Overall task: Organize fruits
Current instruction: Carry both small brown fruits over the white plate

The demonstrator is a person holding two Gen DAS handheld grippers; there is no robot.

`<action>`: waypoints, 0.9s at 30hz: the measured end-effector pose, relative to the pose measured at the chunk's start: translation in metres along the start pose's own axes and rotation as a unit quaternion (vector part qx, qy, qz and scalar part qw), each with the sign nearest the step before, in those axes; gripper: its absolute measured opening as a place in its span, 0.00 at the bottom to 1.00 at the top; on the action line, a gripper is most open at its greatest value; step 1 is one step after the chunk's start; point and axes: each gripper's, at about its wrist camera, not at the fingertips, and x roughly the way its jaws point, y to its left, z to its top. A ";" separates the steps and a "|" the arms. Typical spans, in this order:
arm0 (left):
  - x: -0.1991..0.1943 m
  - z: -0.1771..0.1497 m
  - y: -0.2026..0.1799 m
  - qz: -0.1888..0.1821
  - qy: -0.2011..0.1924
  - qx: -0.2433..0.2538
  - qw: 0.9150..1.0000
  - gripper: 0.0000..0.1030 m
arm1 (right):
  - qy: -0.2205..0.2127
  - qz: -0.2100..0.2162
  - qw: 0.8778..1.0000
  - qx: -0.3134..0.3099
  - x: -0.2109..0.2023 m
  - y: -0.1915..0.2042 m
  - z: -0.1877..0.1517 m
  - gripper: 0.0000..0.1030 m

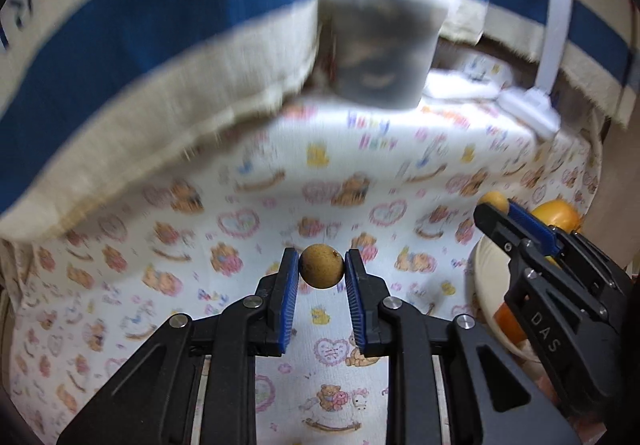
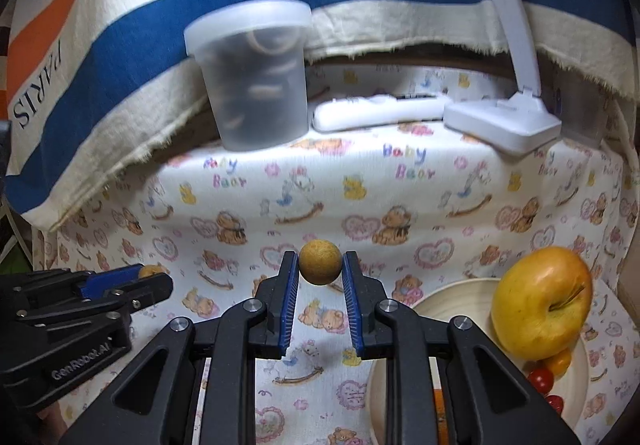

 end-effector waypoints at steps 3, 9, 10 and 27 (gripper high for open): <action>-0.019 0.014 -0.002 -0.002 -0.026 0.005 1.000 0.22 | -0.011 -0.002 1.000 -0.013 -0.019 -0.005 0.007 0.23; -0.045 0.014 -0.036 -0.023 -0.089 0.013 0.996 0.22 | -0.053 -0.004 0.998 -0.030 -0.076 -0.025 0.012 0.23; -0.052 0.012 -0.042 -0.030 -0.098 0.016 0.995 0.22 | -0.060 -0.004 0.998 -0.031 -0.084 -0.029 0.012 0.23; -0.070 -0.014 -0.134 -0.081 -0.166 0.066 0.981 0.22 | -0.089 -0.019 0.996 0.001 -0.158 -0.117 -0.031 0.23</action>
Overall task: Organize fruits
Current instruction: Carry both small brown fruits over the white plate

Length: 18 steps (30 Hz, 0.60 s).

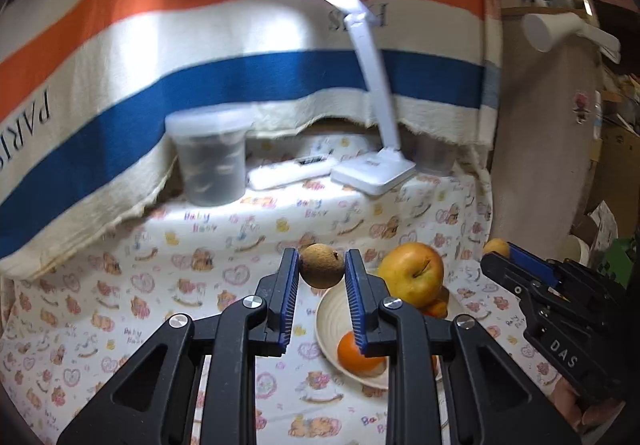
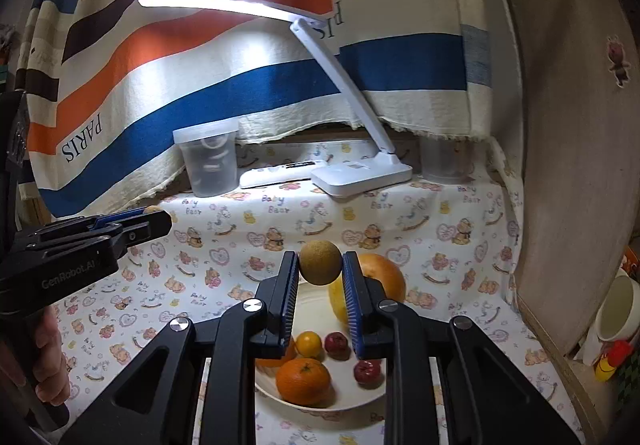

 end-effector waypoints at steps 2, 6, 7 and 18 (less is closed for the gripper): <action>-0.003 -0.002 -0.008 -0.004 -0.021 0.009 1.000 0.22 | 0.002 0.000 1.000 0.011 0.002 -0.008 -0.001 0.23; 0.004 -0.004 -0.018 -0.029 -0.024 0.006 0.999 0.22 | 0.006 -0.006 1.000 0.015 0.004 -0.014 -0.002 0.23; 0.009 -0.006 -0.020 -0.034 -0.018 0.004 0.999 0.22 | 0.009 -0.006 1.000 0.017 0.004 -0.016 -0.002 0.23; 0.051 -0.048 -0.028 -0.072 0.061 -0.008 0.995 0.22 | 0.064 -0.024 0.997 0.020 0.025 -0.022 -0.016 0.23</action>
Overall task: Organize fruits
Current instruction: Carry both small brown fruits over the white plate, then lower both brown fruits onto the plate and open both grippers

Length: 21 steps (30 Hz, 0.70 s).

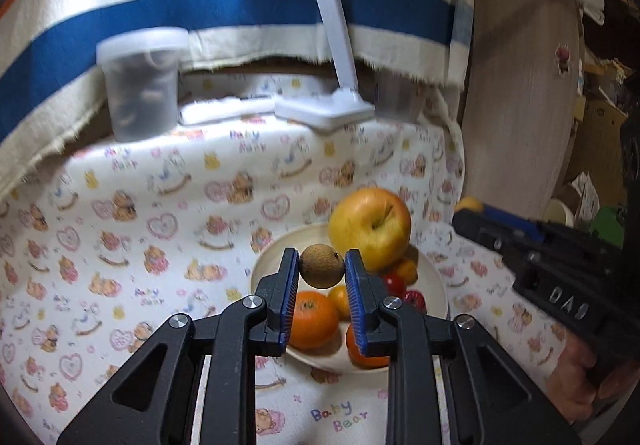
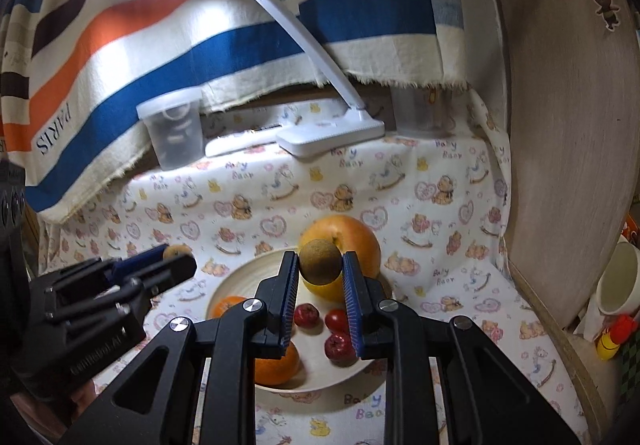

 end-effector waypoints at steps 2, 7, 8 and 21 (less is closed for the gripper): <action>0.007 -0.004 0.003 -0.001 0.010 -0.007 1.000 0.22 | 0.005 0.003 1.000 0.004 0.003 -0.002 -0.001 0.23; 0.021 -0.013 0.007 -0.024 0.046 -0.022 0.998 0.22 | 0.027 0.013 0.999 0.013 0.012 -0.006 -0.004 0.23; 0.025 -0.014 0.006 -0.034 0.058 -0.022 0.998 0.22 | 0.031 0.012 0.999 0.011 0.014 -0.006 -0.005 0.23; 0.040 -0.026 -0.009 -0.050 0.109 0.003 0.993 0.22 | 0.052 0.011 0.999 -0.001 0.022 0.001 -0.012 0.23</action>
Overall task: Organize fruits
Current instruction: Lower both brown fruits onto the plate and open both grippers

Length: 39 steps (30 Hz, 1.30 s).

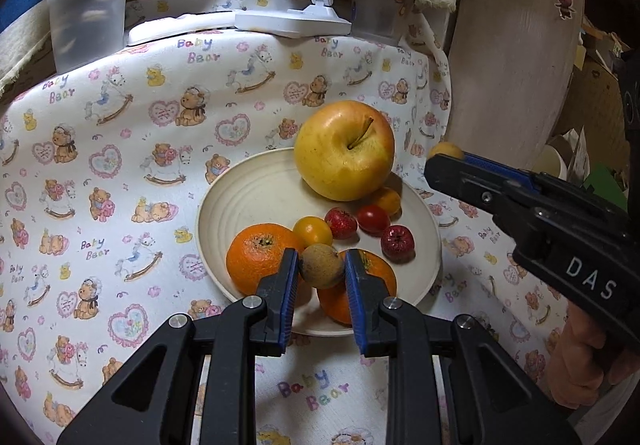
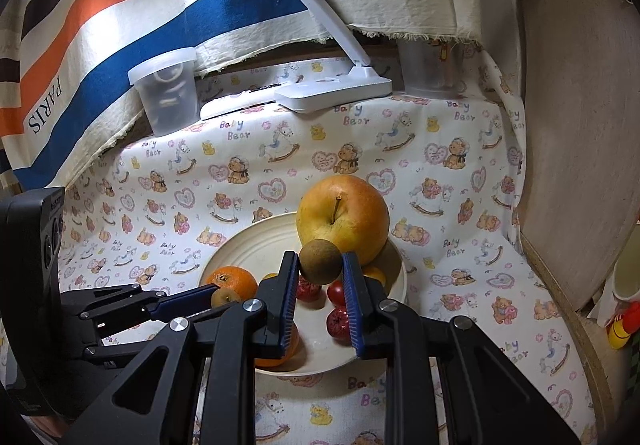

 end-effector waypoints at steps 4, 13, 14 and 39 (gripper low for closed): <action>-0.003 0.000 0.003 0.003 -0.009 -0.002 1.000 0.34 | 0.004 0.000 1.000 0.004 0.002 -0.001 0.000 0.23; -0.034 0.004 0.011 0.041 -0.107 -0.021 0.993 0.84 | 0.007 0.002 1.000 0.019 0.001 -0.009 0.002 0.23; -0.037 0.003 0.013 0.051 -0.119 -0.022 0.991 0.88 | 0.009 0.003 1.000 0.018 0.002 -0.009 0.002 0.23; -0.046 -0.005 0.010 0.142 -0.176 -0.003 0.974 0.99 | 0.131 0.007 0.990 0.054 0.050 -0.019 -0.018 0.23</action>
